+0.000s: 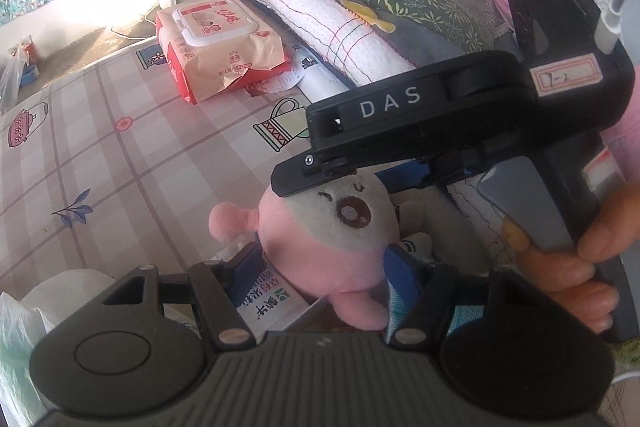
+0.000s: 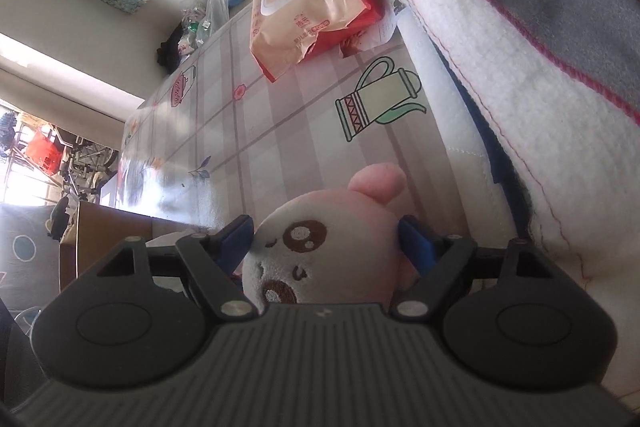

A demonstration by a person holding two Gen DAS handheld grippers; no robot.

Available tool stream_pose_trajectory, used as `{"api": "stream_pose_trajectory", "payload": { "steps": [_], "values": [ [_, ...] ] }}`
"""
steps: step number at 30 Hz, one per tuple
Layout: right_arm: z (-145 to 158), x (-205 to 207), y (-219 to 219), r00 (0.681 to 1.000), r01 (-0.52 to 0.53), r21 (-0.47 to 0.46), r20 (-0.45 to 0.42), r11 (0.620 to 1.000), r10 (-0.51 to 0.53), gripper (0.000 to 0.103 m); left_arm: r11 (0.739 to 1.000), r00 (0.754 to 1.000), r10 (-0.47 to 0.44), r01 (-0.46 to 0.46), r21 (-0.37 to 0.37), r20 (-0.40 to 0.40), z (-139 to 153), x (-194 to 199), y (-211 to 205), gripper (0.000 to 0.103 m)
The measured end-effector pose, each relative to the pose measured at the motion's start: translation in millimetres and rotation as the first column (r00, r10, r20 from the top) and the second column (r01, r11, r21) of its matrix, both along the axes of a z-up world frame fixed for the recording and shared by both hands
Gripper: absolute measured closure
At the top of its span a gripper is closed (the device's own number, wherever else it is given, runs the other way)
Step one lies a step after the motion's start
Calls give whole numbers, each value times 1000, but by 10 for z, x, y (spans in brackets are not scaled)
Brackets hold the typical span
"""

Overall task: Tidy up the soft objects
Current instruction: 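Grasp the pink plush toy with the right gripper and lift, then carry the plush toy with the right gripper and release it into the box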

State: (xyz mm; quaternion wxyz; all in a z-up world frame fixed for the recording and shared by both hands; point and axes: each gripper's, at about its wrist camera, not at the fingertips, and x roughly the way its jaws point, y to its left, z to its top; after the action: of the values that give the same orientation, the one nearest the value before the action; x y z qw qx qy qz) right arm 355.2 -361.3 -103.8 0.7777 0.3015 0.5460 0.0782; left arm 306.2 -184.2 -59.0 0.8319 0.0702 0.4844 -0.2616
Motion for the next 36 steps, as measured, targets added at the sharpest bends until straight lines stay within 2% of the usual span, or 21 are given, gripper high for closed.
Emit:
{"api": "stream_pose_trajectory", "payload": {
  "steps": [5, 9, 15, 19, 22, 28, 32, 36],
  "values": [
    [-5, -80, -26, 999, 13, 23, 32, 1000, -14, 29, 1000, 1000, 19, -19, -14, -2, 26, 16, -57, 37],
    [111, -184, -79, 996, 53, 48, 69, 997, -56, 30, 998, 998, 31, -29, -47, 56, 211, -87, -22, 37],
    [649, -402, -51, 981, 63, 73, 181, 995, -75, 30, 990, 983, 70, -47, -131, 172, 693, -366, 172, 38],
    [1037, -560, 136, 963, 48, 87, 259, 995, -69, 30, 977, 966, 112, -64, -206, 231, 986, -607, 484, 37],
    [1263, -681, 352, 948, 22, 110, 313, 994, -56, 30, 966, 953, 156, -93, -241, 258, 1143, -766, 781, 37],
    [1505, -826, 991, 936, -58, 208, 352, 976, -19, 30, 954, 919, 243, -169, -246, 309, 1399, -1135, 1358, 37],
    [1631, -861, 1563, 932, -148, 240, 359, 959, 54, 30, 931, 889, 338, -267, -251, 309, 1504, -1378, 1837, 36],
    [1763, -859, 2246, 923, -248, 251, 354, 936, 150, 30, 894, 847, 435, -365, -260, 307, 1559, -1603, 2354, 36]
  ]
}}
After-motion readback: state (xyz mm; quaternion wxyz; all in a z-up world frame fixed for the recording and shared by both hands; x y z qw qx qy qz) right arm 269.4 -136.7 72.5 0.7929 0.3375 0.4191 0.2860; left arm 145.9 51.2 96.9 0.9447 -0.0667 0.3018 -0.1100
